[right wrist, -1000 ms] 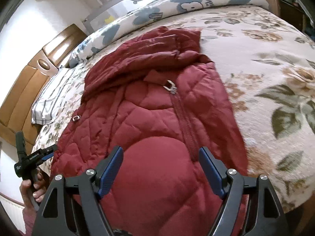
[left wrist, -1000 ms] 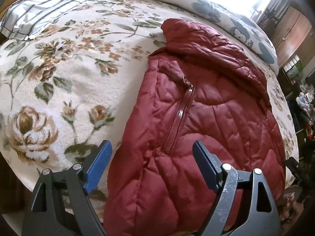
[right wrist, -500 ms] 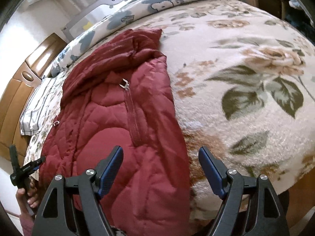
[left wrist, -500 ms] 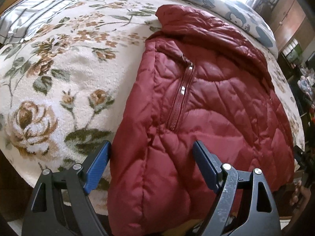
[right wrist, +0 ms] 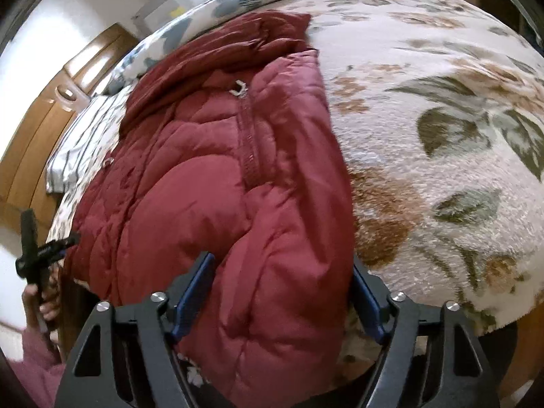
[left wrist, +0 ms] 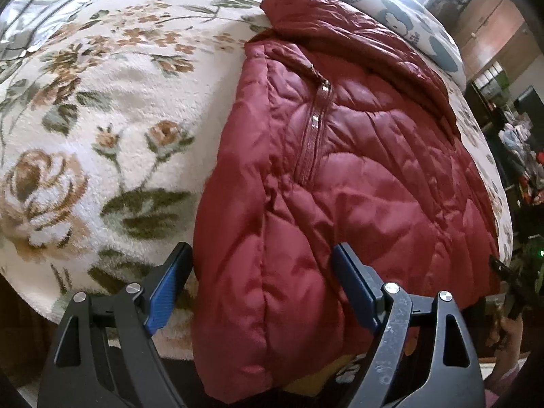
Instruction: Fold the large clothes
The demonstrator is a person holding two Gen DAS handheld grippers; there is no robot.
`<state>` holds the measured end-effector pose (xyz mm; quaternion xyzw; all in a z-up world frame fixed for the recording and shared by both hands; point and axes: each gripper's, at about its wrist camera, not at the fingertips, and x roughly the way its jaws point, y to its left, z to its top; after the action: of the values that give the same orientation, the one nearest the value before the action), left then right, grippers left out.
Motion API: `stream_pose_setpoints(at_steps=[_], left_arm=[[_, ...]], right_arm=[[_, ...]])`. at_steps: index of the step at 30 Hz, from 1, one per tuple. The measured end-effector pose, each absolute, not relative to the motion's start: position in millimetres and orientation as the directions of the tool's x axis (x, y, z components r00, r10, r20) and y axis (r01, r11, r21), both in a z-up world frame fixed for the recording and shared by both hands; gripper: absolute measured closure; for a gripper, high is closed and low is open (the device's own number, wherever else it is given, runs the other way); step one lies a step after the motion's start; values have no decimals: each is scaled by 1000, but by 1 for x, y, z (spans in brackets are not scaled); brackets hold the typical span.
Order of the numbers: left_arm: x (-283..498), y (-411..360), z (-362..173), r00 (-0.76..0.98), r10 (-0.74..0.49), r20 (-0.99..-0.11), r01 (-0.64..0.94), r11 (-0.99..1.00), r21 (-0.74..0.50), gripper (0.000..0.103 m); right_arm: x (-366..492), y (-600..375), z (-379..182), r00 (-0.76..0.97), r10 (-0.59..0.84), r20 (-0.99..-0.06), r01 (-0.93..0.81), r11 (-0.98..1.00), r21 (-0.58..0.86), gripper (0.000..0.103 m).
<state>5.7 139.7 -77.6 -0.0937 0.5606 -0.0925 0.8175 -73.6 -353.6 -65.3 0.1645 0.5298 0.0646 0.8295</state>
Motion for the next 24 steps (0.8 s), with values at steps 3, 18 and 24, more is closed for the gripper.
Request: stream_pose_setpoints(at_steps=[3, 18, 24], left_arm=[[2, 142, -80, 358, -267, -895, 54, 962, -266, 18], [-1, 123, -80, 355, -320, -878, 159, 946, -281, 53], [-6, 115, -72, 377, -320, -869, 200, 944, -261, 81]], right_arm=[[-75, -353, -68, 424, 292, -857, 49, 938, 343, 31], [-78, -355, -74, 451, 343, -824, 43, 914, 403, 38], [-82, -349, -66, 464, 359, -810, -7, 915, 402, 68]])
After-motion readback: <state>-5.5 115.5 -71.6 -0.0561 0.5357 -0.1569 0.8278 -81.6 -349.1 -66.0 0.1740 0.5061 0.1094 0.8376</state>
